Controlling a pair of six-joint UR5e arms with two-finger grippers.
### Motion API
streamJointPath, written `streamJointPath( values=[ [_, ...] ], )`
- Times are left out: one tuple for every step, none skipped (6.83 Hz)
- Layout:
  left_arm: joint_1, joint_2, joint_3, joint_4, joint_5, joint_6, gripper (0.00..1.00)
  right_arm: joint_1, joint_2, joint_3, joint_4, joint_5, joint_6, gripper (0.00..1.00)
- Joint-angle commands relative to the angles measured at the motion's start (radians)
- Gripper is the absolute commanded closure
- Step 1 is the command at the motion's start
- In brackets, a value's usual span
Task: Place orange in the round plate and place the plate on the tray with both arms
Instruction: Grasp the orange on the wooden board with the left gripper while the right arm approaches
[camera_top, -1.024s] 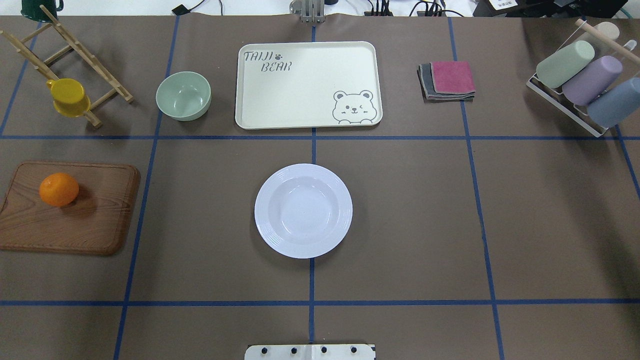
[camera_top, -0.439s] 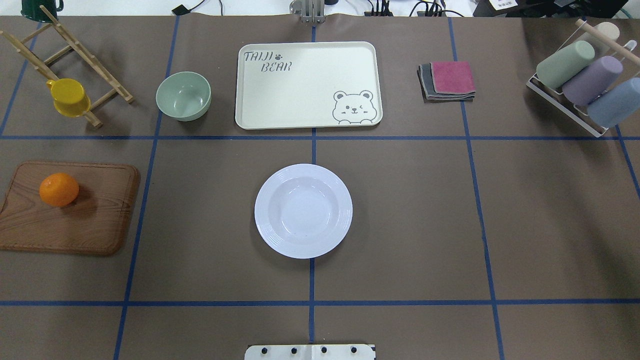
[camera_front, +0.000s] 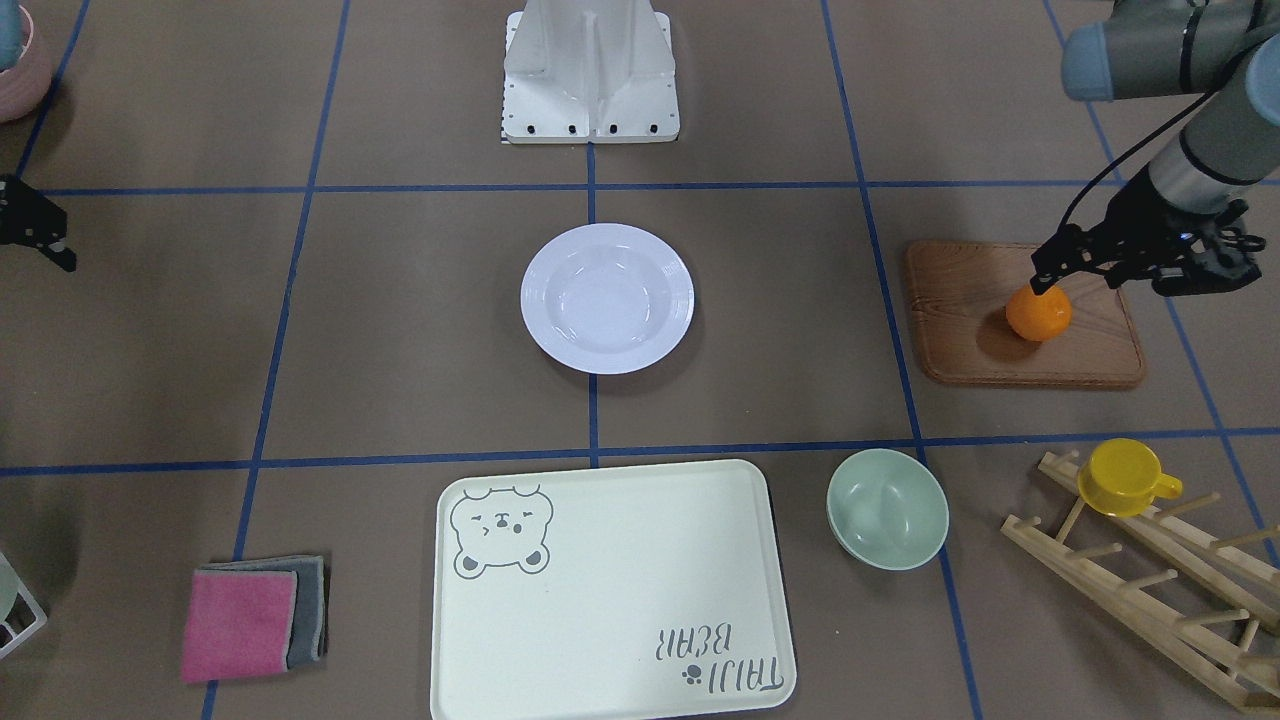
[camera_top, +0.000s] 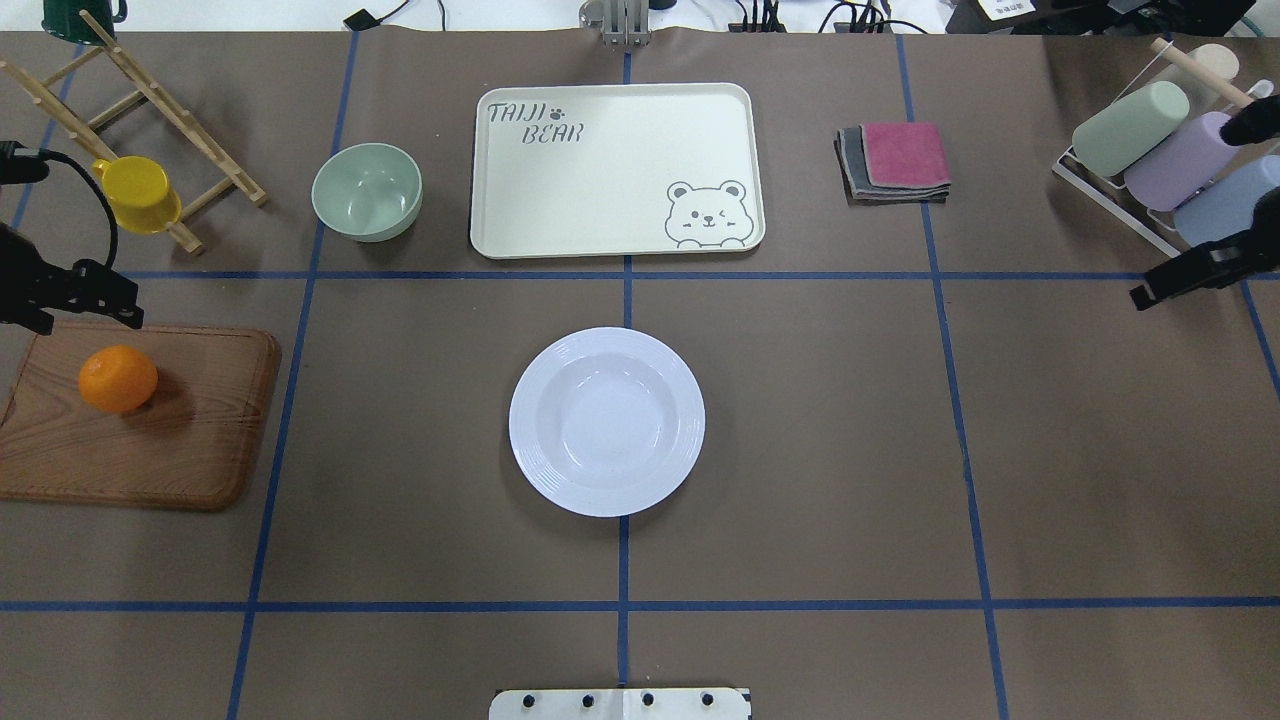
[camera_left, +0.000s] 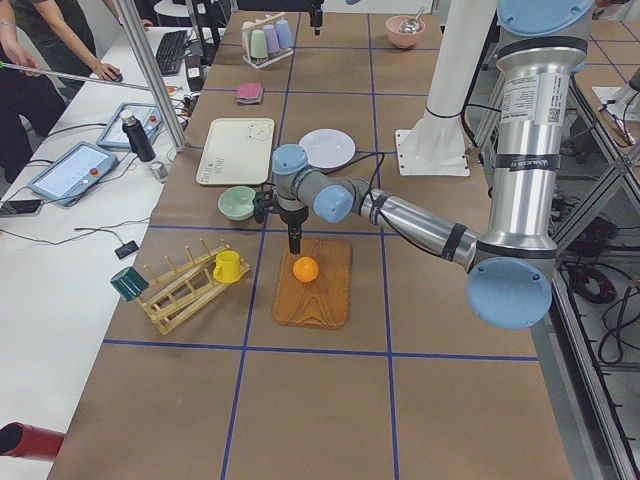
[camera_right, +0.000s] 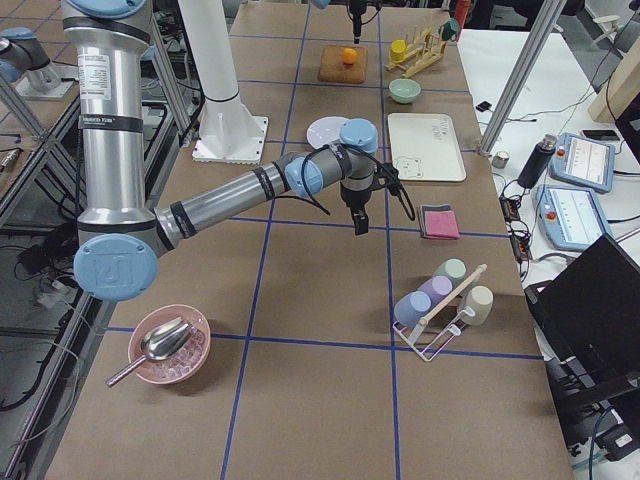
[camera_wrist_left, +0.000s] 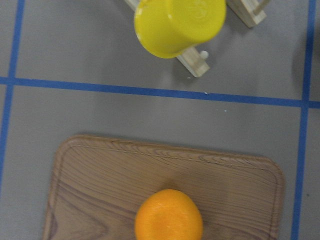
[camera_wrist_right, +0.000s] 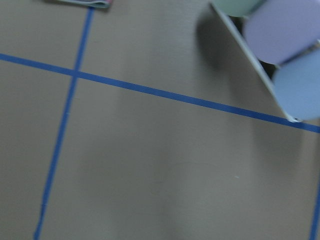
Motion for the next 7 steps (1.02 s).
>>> streamJointPath(
  values=[
    [0.024,0.054,0.038,-0.124,0.017,0.002,0.01,-0.139,0.147,0.009,-0.001,-0.001,0.201,0.0],
    [0.022,0.094,0.078,-0.184,0.017,0.082,0.01,-0.208,0.207,0.004,-0.002,-0.015,0.28,0.0],
    [0.022,0.09,0.133,-0.236,0.015,0.078,0.01,-0.263,0.242,0.004,-0.002,-0.045,0.318,0.0],
    [0.024,0.089,0.155,-0.256,0.033,0.066,0.01,-0.273,0.245,0.001,-0.002,-0.047,0.318,0.0],
    [0.027,0.076,0.161,-0.261,0.034,-0.006,0.01,-0.276,0.245,0.001,-0.002,-0.047,0.318,0.0],
    [0.038,0.046,0.16,-0.278,0.032,-0.079,0.01,-0.276,0.245,0.001,-0.002,-0.047,0.318,0.0],
    [0.042,0.043,0.163,-0.276,0.03,-0.082,0.01,-0.276,0.241,0.001,-0.002,-0.047,0.318,0.0]
  ],
)
